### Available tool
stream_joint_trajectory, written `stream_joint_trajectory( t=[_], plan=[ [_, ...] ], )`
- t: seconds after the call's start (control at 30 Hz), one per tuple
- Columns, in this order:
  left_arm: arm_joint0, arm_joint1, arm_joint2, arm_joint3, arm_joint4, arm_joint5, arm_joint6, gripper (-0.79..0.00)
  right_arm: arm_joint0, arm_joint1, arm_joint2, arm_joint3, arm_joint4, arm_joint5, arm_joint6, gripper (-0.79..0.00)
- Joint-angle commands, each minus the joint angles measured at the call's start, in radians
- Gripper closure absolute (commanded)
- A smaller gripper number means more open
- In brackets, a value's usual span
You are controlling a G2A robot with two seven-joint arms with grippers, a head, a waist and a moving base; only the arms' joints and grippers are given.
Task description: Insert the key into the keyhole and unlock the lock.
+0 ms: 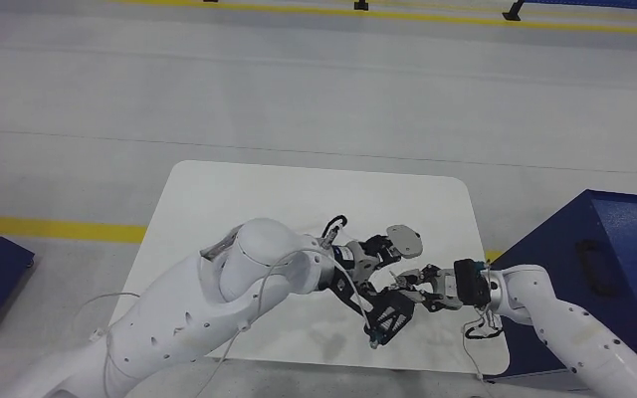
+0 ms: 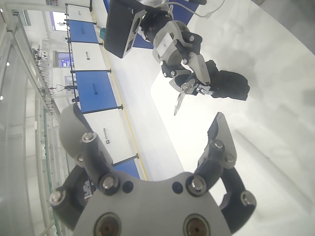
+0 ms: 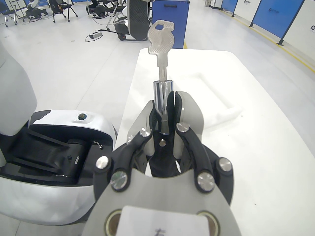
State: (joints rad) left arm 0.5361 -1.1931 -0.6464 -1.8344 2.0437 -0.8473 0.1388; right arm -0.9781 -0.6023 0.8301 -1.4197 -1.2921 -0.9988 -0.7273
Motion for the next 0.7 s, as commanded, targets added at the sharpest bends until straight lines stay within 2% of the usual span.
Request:
stream_joint_trajectory(
  t=[0.0,0.13,0.23,0.37,0.67],
  plan=[
    [0.057,0.004,-0.049,-0.013,-0.014,0.170,-0.036,0.000,-0.011,-0.003,0.008,0.003,0.051,0.001,0.010,0.000],
    [0.162,0.013,-0.089,-0.059,0.055,0.390,-0.050,0.000,-0.026,-0.009,0.018,0.019,0.125,-0.014,0.026,0.000],
    [0.216,0.017,-0.085,-0.071,0.116,0.476,-0.013,0.000,-0.032,-0.012,0.015,0.021,0.168,-0.014,0.043,0.000],
    [0.215,0.007,-0.027,-0.057,0.217,0.446,-0.025,0.000,-0.027,-0.012,0.004,0.016,0.200,-0.014,0.068,0.000],
    [0.173,-0.027,-0.015,0.009,0.149,0.417,-0.030,0.000,-0.025,-0.009,0.006,0.015,0.186,-0.014,0.071,0.000]
  ],
)
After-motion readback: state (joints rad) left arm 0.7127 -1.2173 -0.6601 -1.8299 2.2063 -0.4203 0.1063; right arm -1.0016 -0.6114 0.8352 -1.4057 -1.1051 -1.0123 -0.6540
